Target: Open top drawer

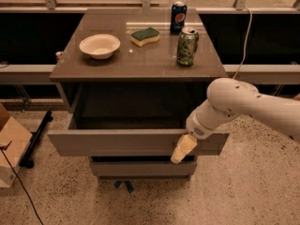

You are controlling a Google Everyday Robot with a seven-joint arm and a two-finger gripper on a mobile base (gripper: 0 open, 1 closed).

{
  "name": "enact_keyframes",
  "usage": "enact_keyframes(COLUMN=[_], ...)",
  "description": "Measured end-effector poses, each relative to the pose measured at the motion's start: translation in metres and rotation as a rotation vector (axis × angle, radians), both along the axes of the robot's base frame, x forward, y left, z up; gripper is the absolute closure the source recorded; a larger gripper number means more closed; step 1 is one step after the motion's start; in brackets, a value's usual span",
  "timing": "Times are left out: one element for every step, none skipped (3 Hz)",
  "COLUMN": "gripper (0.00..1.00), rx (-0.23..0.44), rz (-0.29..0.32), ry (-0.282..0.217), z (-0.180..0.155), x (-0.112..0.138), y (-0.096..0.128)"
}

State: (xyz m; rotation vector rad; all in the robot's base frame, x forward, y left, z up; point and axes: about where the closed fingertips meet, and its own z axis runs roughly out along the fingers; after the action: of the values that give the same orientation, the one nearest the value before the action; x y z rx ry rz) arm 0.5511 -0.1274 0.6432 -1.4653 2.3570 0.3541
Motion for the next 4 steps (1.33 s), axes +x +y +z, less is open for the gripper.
enact_keyframes(gripper=[0.0, 0.0, 0.0, 0.0], rx=[0.016, 0.016, -0.006, -0.005], rz=[-0.047, -0.047, 0.006, -0.001], ry=[0.043, 0.043, 0.042, 0.061], z=[-0.007, -0.007, 0.0, 0.008], x=[-0.028, -0.028, -0.034, -0.059], y=[0.003, 0.003, 0.007, 0.003])
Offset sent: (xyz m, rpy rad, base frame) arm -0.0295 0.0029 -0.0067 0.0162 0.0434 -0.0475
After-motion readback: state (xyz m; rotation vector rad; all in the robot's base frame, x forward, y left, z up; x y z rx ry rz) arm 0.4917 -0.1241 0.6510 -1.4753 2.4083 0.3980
